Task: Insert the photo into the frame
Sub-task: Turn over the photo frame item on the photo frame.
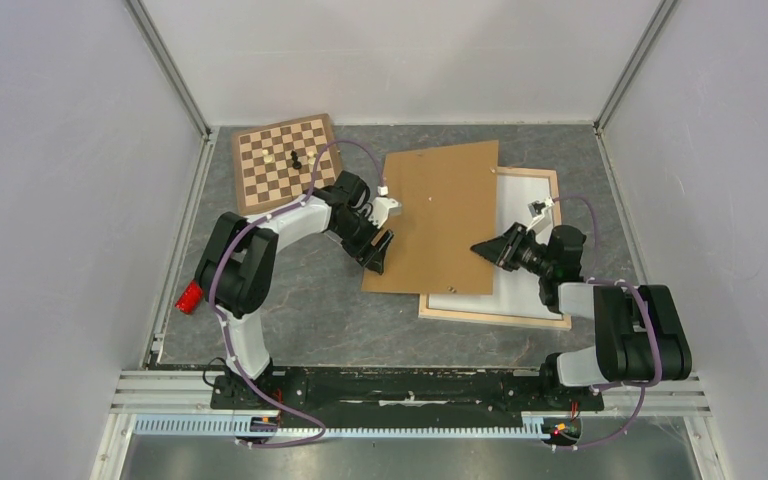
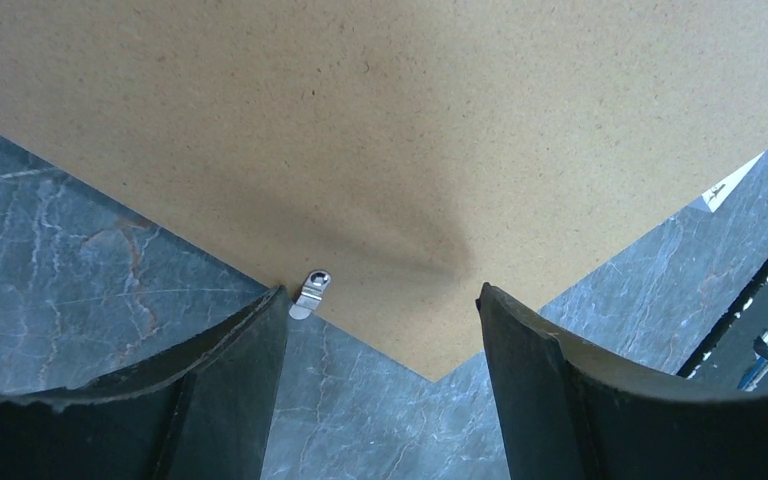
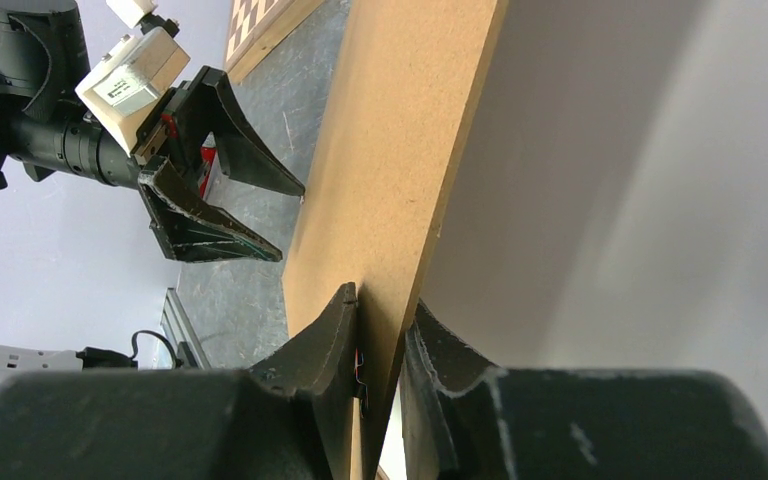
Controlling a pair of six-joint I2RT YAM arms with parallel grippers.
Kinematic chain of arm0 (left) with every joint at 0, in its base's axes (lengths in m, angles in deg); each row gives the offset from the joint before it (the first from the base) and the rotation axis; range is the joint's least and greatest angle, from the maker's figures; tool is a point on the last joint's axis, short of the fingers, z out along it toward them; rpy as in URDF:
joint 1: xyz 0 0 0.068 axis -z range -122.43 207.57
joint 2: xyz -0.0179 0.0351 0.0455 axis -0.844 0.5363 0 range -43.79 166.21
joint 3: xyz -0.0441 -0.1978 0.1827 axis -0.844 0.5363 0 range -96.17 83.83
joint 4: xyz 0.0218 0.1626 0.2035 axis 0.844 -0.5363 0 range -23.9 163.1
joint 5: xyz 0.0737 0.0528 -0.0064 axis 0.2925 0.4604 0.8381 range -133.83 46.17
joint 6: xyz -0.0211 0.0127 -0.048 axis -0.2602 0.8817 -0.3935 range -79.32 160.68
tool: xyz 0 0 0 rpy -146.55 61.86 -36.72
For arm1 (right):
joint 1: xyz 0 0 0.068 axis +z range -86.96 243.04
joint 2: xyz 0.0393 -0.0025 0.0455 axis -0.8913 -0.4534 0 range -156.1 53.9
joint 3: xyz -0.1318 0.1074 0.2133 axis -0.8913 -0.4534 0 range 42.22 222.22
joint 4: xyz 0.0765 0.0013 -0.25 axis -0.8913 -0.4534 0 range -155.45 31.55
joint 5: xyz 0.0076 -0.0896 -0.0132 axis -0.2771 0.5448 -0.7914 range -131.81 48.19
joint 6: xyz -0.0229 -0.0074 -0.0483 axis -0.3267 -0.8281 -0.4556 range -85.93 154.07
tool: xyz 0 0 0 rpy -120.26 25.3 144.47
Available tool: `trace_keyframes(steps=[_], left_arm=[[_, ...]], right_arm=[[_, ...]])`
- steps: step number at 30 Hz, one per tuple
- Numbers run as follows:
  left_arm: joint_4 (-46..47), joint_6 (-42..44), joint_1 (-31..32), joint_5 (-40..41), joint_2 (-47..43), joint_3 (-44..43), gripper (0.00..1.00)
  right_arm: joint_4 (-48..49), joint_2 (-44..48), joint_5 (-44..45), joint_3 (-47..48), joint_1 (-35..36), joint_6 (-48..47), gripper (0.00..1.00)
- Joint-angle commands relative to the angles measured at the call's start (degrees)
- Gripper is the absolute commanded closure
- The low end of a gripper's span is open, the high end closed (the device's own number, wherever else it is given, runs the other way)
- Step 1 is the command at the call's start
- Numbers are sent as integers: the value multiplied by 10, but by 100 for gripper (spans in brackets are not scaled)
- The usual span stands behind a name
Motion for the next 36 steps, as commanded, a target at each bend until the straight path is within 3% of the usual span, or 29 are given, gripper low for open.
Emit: trace_keyframes(steps=[1,18,26,36], left_arm=[[-5,-27,6,-36,-18,10,25],[-16,-62,34,-97,-20,8,25],[-26,-62,35,-89,-36,2,24],[-47,-43,26,-19,-76,-21,18]], right_arm=[[45,17,12,-4,-3,-61,100],[47,22,18,-10,-3,-63,100],[34,25,21,-8,-5,-75,100],[42,44,-2,-12,-37,-57,100]])
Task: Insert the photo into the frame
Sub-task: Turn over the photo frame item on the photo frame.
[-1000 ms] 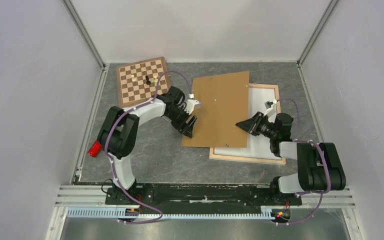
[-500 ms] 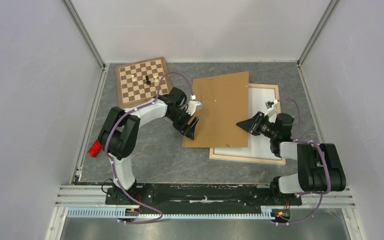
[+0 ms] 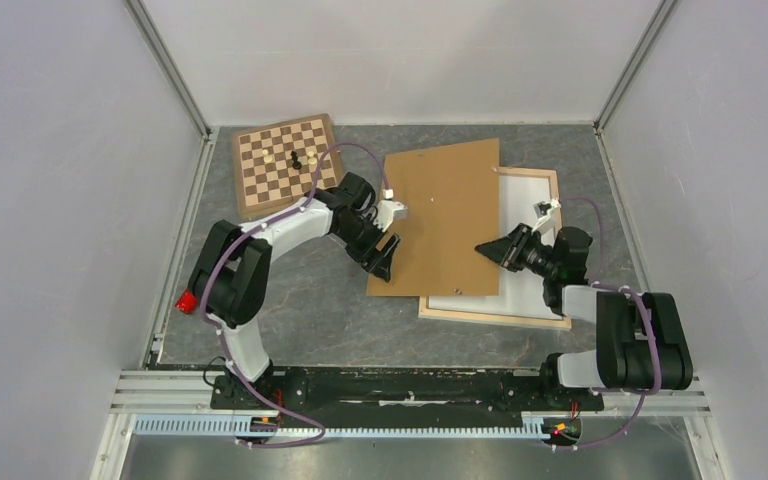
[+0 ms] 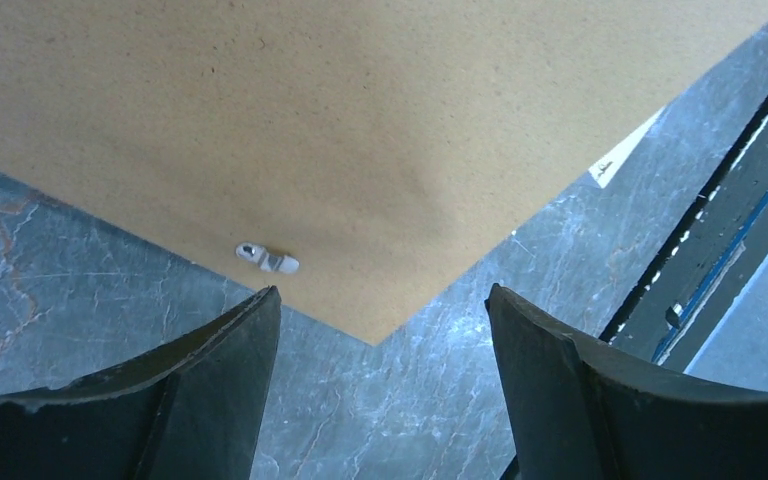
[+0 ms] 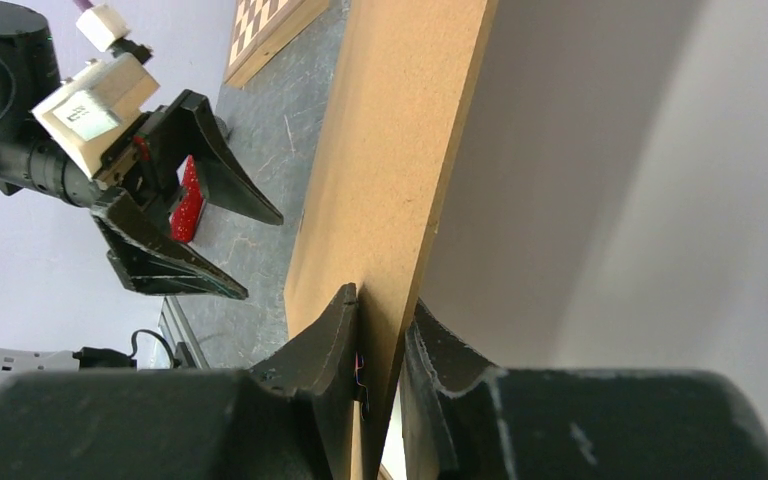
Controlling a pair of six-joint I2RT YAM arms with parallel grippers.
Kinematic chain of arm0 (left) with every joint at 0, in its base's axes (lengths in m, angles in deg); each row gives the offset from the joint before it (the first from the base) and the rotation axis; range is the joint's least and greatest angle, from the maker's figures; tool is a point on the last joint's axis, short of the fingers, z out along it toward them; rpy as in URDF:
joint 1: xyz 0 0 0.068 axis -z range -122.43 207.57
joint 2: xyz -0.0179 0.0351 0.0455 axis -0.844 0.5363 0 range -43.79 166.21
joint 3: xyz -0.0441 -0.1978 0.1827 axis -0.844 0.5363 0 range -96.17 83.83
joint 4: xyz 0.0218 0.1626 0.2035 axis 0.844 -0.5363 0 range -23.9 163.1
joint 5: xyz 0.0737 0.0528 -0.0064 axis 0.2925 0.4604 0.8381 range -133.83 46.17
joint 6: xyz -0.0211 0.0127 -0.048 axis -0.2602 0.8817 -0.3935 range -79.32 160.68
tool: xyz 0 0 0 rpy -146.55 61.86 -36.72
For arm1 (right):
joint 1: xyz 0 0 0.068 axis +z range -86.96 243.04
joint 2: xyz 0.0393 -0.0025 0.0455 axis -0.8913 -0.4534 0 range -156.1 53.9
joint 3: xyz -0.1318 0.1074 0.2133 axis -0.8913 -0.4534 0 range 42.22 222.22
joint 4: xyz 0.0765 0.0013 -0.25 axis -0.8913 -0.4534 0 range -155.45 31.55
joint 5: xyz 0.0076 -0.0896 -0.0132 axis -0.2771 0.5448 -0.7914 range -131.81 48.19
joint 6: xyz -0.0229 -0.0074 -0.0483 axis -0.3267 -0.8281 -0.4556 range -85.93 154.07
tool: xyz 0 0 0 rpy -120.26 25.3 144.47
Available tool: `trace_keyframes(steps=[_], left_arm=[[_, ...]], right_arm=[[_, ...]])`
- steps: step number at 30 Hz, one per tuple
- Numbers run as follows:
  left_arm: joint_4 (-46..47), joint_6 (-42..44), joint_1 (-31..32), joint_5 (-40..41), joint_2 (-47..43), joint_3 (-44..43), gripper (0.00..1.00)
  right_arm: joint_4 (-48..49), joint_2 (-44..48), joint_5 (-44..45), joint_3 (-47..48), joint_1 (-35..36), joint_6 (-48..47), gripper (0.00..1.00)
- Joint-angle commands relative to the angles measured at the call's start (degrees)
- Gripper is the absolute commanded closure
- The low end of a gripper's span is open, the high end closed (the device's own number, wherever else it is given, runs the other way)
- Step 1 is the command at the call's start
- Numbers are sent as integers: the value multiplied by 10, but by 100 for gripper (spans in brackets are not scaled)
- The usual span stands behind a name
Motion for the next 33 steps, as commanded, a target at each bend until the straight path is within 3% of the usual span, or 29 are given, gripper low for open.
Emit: trace_keyframes(steps=[1,10,24,33], left_arm=[[-14,-2,-2,14,-51,-34,17],[-36,12,-6,62,-69,-84,16],[-34,-11,-5,61,-43,-129,16],[-33,-9,-3,72,-38,-128,16]], right_arm=[[56,29,-1,-5,-24,-42,100],[-39,77,-64,-3,-97,-77,100],[-512,39,-156,113,-270,-462,100],[-608,-13,-205,172,-316,-530,100]])
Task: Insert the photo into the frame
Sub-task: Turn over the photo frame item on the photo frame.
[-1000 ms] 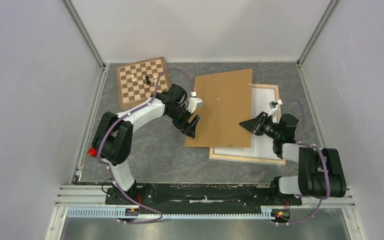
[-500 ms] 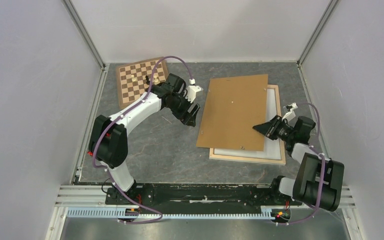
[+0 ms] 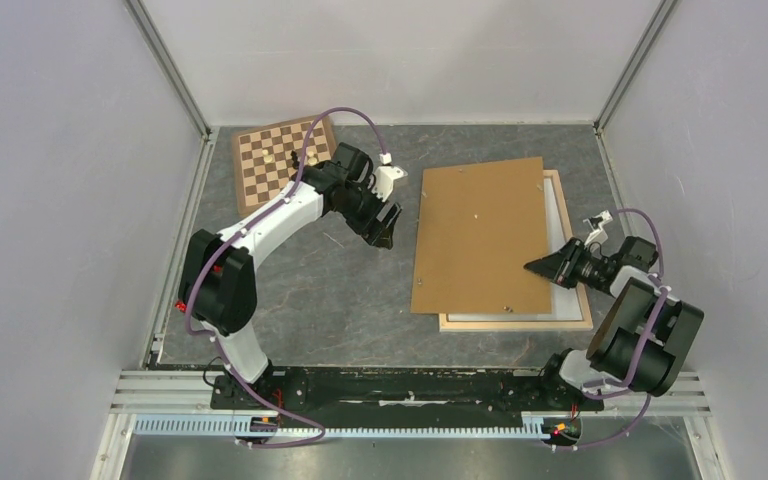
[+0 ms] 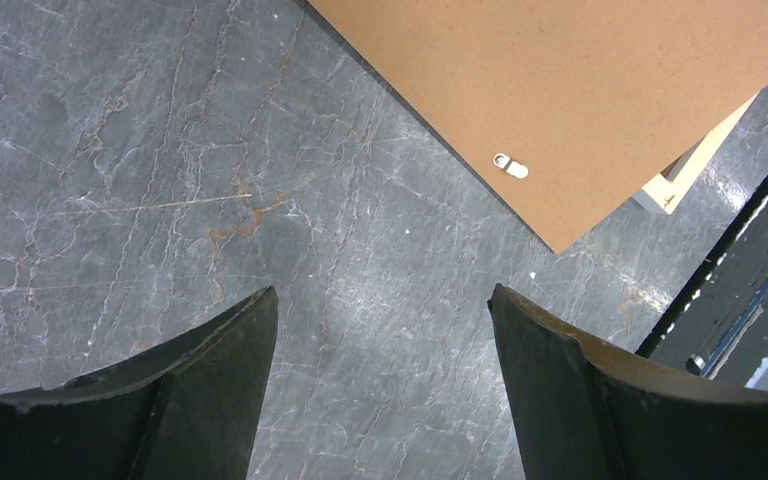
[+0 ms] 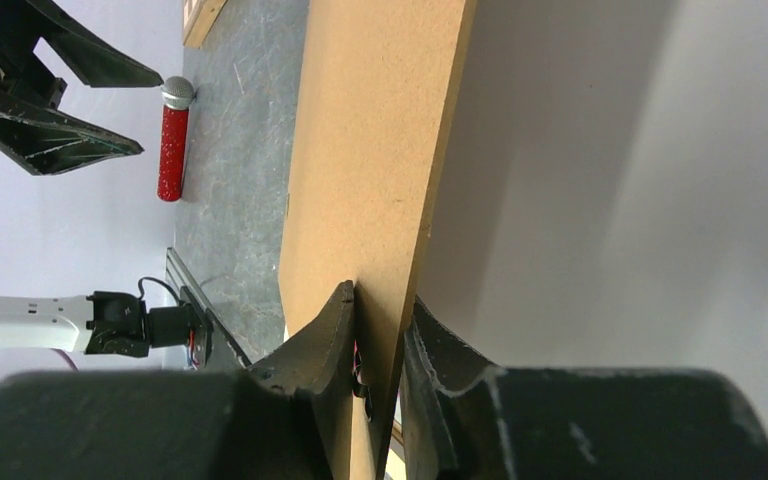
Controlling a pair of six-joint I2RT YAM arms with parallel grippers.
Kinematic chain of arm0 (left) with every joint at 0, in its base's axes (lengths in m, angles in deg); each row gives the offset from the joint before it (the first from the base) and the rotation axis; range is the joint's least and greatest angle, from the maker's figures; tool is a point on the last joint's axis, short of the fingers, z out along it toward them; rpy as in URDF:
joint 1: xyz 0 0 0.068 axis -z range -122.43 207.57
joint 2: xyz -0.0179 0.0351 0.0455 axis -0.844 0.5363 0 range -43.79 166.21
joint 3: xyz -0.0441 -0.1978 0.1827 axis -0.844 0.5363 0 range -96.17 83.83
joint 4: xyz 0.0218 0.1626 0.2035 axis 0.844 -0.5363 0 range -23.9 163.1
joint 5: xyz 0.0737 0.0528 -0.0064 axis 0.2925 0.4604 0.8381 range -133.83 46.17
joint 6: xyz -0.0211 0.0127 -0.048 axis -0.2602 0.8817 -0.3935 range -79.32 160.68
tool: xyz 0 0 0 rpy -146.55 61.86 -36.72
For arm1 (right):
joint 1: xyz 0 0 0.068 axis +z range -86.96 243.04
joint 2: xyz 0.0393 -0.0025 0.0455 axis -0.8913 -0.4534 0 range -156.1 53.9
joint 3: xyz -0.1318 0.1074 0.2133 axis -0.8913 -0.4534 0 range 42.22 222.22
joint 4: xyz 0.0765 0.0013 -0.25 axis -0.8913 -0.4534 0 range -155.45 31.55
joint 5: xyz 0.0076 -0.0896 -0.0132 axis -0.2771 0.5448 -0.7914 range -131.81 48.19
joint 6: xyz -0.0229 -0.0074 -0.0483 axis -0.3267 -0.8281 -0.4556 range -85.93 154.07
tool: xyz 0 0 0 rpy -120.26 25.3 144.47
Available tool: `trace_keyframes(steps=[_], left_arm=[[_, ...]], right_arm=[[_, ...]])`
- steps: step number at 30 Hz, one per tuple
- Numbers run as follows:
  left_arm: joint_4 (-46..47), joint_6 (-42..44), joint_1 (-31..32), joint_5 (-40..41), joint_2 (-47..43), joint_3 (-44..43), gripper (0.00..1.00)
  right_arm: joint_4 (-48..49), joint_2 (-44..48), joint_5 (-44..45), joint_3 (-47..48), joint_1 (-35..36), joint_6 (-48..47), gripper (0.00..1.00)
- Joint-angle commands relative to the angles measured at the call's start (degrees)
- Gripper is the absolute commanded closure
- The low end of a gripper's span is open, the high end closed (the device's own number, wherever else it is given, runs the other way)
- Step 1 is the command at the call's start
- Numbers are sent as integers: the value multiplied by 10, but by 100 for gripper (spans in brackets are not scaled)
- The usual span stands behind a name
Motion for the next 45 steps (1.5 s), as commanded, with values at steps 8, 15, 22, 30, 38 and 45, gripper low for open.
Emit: trace_keyframes(steps=[8,15,22,30,38,45], left_arm=[[19,-9,10,32,26,-21,16],[32,-12,19,35,51,-35,16],[90,-61,32,47,77,-30,16],[141,-101,50,66,98,-26,16],[164,-131,73,92,94,-26,16],[164,-165,81,100,87,-30,15]], right_arm=[[-87,-25,-37,92,-43,-126,100],[-98,-40,-101,108,-65,-111,100],[-228,-87,-163,162,-110,-220,100],[-566,-196,-196,227,-135,-553,100],[-565,-160,-196,236,-157,-536,100],[-565,-126,-219,246,-174,-492,100]])
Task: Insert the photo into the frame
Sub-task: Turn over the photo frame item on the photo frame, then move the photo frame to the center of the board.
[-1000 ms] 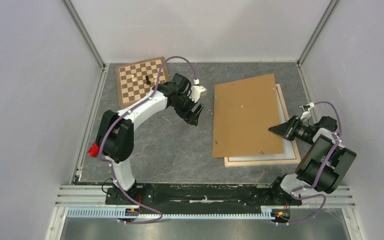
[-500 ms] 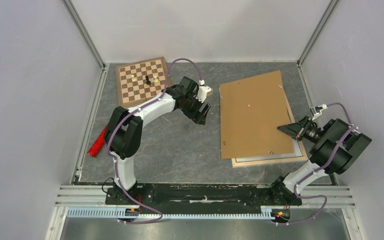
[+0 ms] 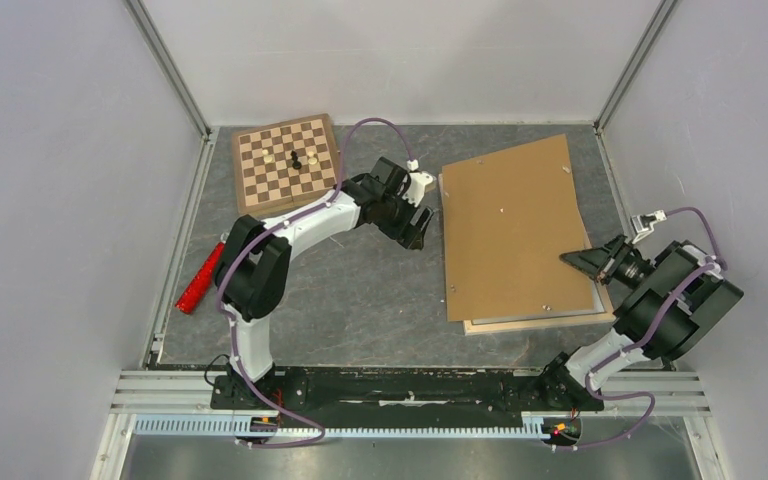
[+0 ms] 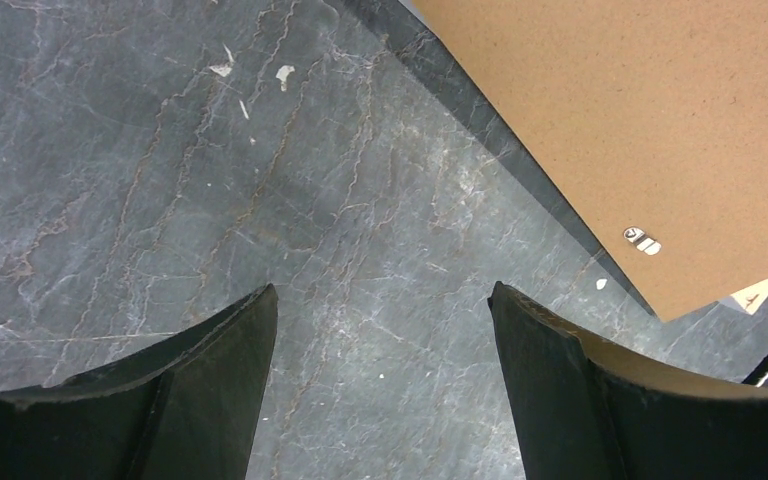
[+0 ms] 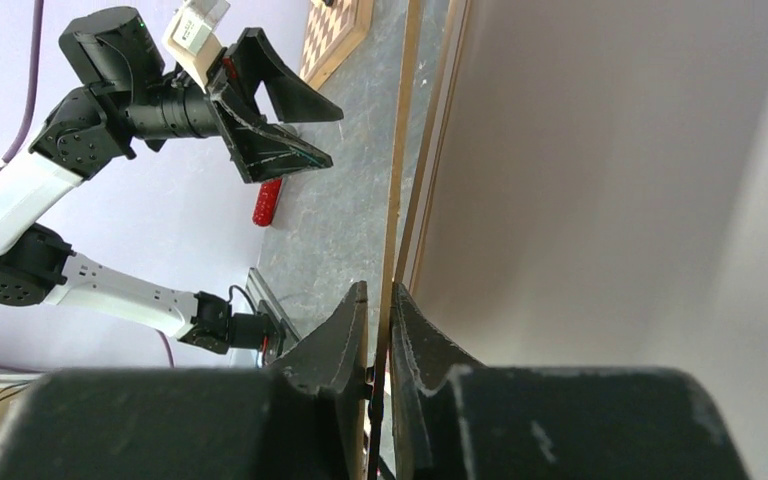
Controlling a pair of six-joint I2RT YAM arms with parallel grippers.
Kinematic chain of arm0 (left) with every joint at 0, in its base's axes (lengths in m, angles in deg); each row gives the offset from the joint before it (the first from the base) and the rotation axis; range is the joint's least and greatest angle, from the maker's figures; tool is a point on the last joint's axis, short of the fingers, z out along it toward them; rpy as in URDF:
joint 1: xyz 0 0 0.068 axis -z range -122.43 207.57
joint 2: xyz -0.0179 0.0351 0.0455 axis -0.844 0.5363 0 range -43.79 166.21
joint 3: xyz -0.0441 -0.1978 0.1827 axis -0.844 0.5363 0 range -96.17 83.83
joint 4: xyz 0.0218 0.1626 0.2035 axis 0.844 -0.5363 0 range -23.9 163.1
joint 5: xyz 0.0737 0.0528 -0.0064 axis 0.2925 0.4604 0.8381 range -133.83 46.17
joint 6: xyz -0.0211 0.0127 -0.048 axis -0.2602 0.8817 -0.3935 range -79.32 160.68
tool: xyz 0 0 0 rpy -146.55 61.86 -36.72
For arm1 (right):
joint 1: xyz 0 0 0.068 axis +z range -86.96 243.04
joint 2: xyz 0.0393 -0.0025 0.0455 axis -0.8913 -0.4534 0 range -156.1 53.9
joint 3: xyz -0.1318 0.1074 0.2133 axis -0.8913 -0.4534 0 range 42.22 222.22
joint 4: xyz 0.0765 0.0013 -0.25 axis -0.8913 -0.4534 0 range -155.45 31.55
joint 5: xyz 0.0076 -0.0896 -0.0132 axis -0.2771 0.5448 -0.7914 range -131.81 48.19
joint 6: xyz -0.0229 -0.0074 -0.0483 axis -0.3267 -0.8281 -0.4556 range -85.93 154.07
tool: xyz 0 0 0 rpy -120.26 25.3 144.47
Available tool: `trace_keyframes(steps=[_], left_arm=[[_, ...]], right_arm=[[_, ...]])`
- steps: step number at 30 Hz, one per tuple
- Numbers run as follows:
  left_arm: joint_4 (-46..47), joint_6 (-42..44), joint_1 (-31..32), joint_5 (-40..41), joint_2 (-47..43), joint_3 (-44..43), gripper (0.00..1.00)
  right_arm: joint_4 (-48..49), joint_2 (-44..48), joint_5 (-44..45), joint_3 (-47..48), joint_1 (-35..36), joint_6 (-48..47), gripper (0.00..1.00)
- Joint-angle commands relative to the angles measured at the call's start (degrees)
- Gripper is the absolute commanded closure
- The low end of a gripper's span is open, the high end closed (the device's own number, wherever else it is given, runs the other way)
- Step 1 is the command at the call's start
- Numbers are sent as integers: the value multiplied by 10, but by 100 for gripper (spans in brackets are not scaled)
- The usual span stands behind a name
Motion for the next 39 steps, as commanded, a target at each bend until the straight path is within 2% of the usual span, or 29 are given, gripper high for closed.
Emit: trace_keyframes(steps=[1,10,19,23,31,39], left_arm=[[22,-44,4,12,-12,-15,15],[41,-122,7,22,5,-20,15],[-7,-216,36,82,107,-163,15],[-42,-268,45,78,160,-223,16],[-87,-313,66,112,214,-287,19],[-107,-336,66,93,249,-323,27]], right_arm=[[-9,36,-78,31,-14,12,100],[-9,56,-81,58,-49,59,100],[-10,80,-79,66,-70,86,100],[-9,86,-80,64,-73,92,100],[-8,92,-80,63,-81,100,100],[-9,99,-79,64,-84,110,100]])
